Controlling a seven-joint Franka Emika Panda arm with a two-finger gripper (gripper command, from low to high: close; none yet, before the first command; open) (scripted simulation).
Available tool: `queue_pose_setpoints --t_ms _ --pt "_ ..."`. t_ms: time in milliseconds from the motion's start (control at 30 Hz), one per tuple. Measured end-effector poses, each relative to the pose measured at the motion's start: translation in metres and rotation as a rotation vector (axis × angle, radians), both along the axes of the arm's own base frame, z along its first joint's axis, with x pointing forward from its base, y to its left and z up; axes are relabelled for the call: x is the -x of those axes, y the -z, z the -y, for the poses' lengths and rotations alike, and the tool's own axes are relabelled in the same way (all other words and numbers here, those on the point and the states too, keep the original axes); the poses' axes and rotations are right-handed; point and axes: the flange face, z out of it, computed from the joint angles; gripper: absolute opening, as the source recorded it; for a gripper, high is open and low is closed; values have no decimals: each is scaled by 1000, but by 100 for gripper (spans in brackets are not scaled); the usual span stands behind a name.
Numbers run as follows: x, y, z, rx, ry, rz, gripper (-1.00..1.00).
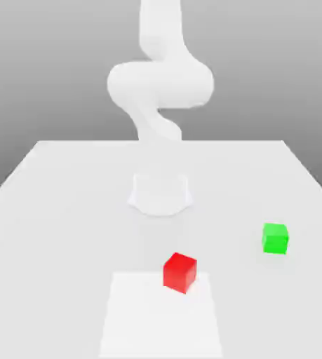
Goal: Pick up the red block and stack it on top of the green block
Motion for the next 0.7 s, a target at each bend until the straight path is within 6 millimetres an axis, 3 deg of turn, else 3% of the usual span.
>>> queue_pose_setpoints --t_ms 133,300,400,533,633,700 --pt "-36 99 -11 116 -161 -146 0" --pt "-47 224 -22 229 -383 -323 0" --pt "-35 298 -27 282 -530 -428 0" --pt "-2 384 -32 329 -727 -554 0" --pt "32 438 -33 348 -873 -638 0" --pt "40 459 -34 350 -907 -656 0"
